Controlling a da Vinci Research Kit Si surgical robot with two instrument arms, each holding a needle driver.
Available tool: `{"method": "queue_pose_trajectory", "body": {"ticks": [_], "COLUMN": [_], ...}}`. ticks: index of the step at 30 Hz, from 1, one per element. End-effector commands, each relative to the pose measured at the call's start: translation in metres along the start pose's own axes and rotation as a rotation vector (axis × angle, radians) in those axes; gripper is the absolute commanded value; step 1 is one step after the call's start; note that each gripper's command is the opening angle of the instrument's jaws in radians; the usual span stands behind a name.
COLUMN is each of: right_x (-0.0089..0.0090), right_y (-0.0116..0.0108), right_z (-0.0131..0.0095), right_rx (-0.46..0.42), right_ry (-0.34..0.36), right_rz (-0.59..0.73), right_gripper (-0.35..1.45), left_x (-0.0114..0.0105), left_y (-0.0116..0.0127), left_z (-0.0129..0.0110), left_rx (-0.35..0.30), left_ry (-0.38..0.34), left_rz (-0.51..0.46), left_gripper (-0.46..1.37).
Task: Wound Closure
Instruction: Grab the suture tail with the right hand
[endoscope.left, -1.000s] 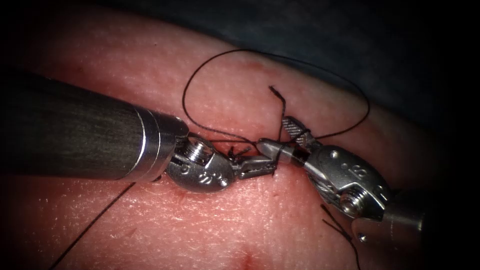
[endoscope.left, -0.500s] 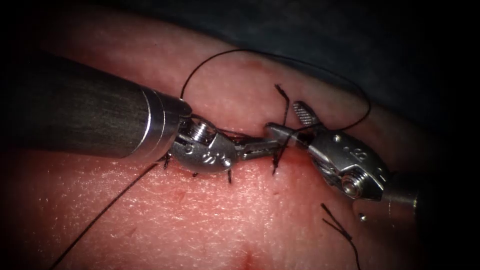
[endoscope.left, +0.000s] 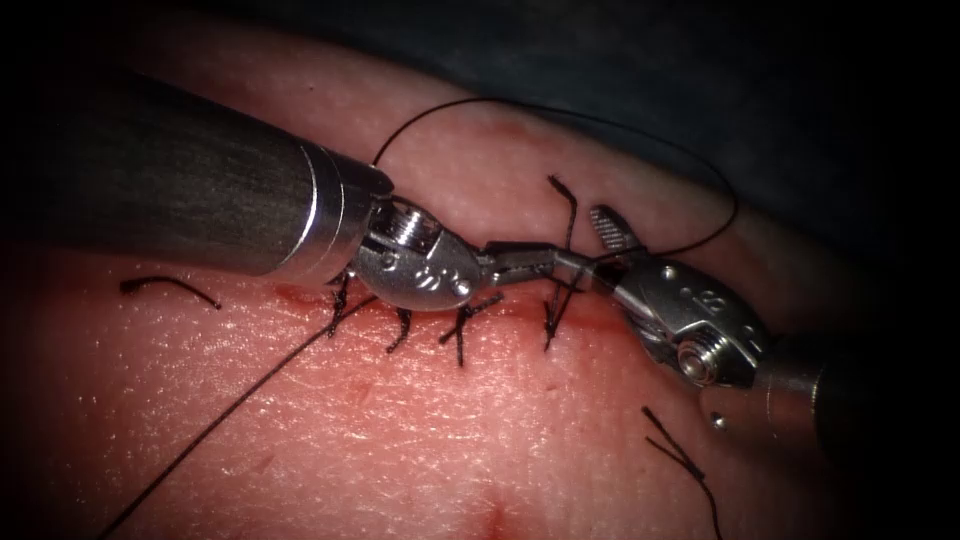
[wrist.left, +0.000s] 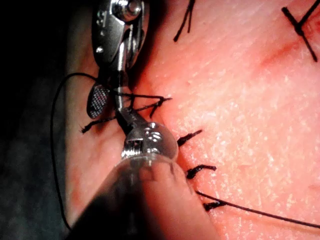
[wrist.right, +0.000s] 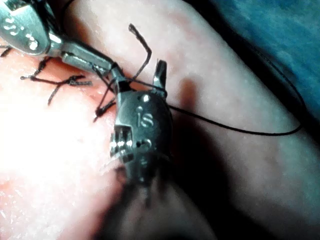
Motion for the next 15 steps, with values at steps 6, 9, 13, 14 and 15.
{"method": "queue_pose_trajectory", "body": {"ticks": [6, 9, 13, 14, 15], "right_x": [0.0005, 0.0005, 0.0007, 0.0007, 0.0007], "right_y": [-0.0008, -0.0008, -0.0005, -0.0004, -0.0004], "right_z": [0.001, 0.0011, 0.0012, 0.0013, 0.0013], "right_rx": [0.007, 0.006, 0.007, 0.008, 0.008], "right_ry": [-0.001, -0.001, -0.001, 0.005, 0.008], "right_rz": [0.007, 0.007, 0.008, 0.008, 0.009], "right_gripper": [1.04, 1.02, 0.99, 0.97, 0.96], "left_x": [-0.0001, -0.0002, -0.0001, -0.0001, -0.0001], "left_y": [0.0001, 0.0001, 0.0002, 0.0002, 0.0003], "left_z": [0.0, -0.0001, -0.0003, -0.0003, -0.0003], "left_rx": [-0.011, -0.011, -0.011, -0.01, -0.01], "left_ry": [-0.002, -0.001, -0.002, -0.002, -0.002], "left_rz": [0.001, 0.001, 0.002, 0.002, 0.002], "left_gripper": [-0.35, -0.35, -0.35, -0.35, -0.35]}}
